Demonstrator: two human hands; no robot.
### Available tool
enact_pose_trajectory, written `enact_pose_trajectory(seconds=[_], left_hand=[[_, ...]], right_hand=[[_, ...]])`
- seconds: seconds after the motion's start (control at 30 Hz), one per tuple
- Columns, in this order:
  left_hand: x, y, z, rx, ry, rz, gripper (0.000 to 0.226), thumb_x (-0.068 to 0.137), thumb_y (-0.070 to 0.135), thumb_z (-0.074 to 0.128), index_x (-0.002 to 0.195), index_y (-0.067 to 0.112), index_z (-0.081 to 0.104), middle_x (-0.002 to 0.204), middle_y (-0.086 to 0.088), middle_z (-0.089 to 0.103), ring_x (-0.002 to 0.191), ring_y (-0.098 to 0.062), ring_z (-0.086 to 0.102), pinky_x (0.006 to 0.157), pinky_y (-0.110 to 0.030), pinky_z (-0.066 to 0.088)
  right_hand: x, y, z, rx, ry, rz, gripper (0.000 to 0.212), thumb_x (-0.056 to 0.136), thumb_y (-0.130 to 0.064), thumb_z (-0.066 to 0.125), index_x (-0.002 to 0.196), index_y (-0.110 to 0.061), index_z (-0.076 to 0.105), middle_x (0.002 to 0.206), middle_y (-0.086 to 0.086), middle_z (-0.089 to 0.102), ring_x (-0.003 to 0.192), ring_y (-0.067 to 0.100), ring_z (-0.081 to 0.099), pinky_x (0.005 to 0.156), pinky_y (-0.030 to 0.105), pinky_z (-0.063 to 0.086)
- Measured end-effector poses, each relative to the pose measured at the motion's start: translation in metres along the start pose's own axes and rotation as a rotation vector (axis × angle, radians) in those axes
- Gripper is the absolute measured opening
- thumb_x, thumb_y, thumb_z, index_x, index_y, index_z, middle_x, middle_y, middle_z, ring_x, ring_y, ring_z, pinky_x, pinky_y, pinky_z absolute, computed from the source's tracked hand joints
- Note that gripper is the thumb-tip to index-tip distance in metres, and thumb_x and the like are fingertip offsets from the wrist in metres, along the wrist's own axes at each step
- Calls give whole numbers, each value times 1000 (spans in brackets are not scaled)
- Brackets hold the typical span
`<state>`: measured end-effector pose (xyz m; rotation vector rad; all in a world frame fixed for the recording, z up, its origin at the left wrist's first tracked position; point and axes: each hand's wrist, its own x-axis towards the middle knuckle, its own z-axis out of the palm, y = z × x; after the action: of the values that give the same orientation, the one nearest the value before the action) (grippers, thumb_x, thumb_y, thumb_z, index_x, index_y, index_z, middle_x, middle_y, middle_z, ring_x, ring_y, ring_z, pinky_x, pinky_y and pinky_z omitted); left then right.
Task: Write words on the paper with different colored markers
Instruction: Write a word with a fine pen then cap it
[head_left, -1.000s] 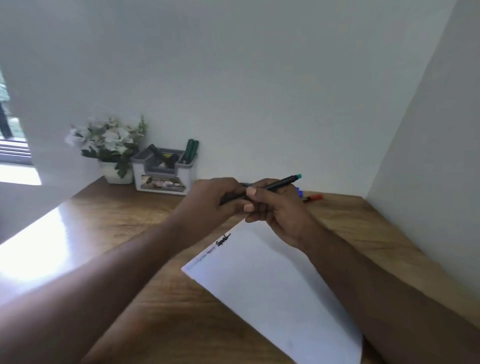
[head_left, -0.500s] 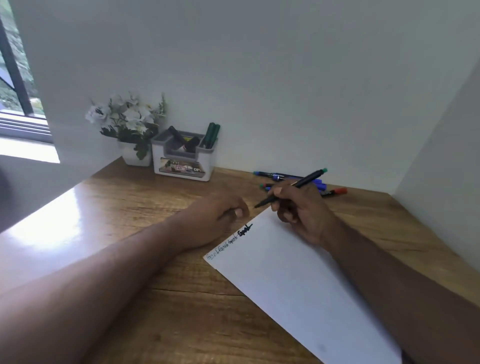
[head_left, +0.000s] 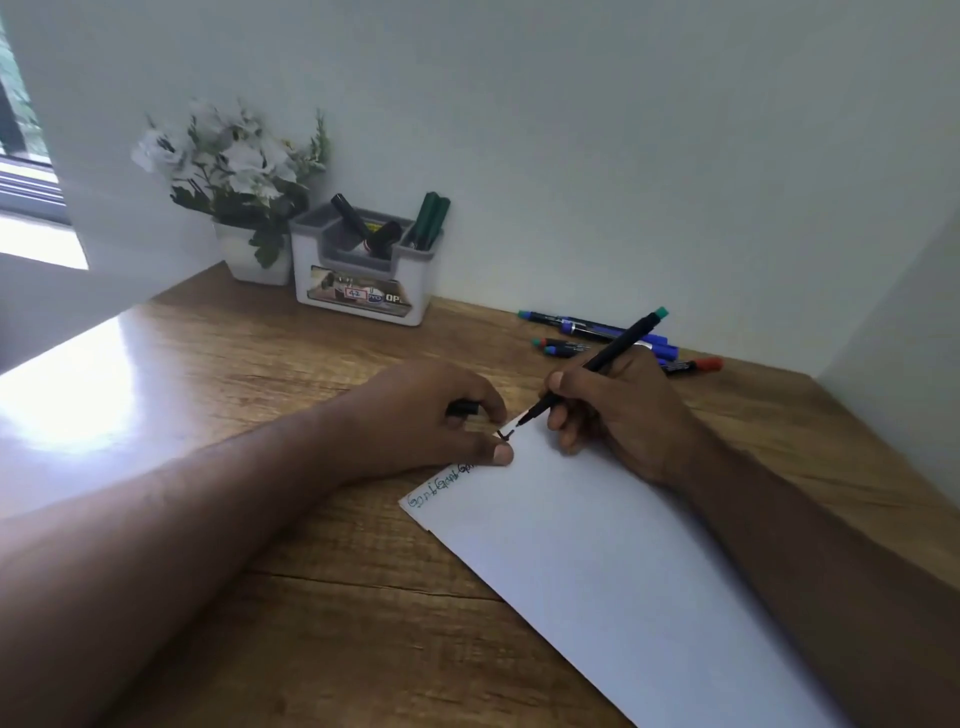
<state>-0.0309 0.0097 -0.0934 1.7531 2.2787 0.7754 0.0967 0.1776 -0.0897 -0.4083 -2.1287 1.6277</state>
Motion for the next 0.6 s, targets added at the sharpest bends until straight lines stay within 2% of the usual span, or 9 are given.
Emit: enact_pose_trajectory(seconds=[0.13, 0.33, 0.5, 0.6], left_hand=[[0, -1, 1, 21, 11, 6, 41, 77, 54, 69, 112, 35, 67, 67, 19, 52, 65, 5, 50, 54, -19, 35], [0, -2, 2, -2, 21, 22, 40, 76, 54, 70, 110, 34, 68, 61, 22, 52, 65, 12, 49, 49, -12, 31], [0, -2, 2, 10, 1, 37, 41, 77, 55, 68, 112, 33, 67, 69, 45, 49, 69, 16, 49, 53, -7, 35], [1, -2, 2, 15, -4, 35, 42, 77, 57, 67, 113, 35, 66, 68, 44, 50, 70, 15, 49, 50, -12, 30]], right_hand=[[-1, 0, 1, -18, 6, -2, 19, 89, 2, 55, 74, 6, 65, 53, 13, 63, 37, 22, 55, 38, 27, 48], [-2, -1, 1, -39, -23, -8, 17, 89, 1, 56, 76, 6, 66, 54, 13, 64, 39, 22, 57, 40, 27, 49], [-2, -1, 0, -31, -28, 4, 18, 88, 3, 56, 72, 4, 65, 52, 14, 62, 37, 22, 55, 39, 25, 47], [-1, 0, 1, -25, -14, 9, 19, 88, 2, 56, 72, 3, 66, 53, 14, 62, 37, 22, 55, 39, 26, 47]])
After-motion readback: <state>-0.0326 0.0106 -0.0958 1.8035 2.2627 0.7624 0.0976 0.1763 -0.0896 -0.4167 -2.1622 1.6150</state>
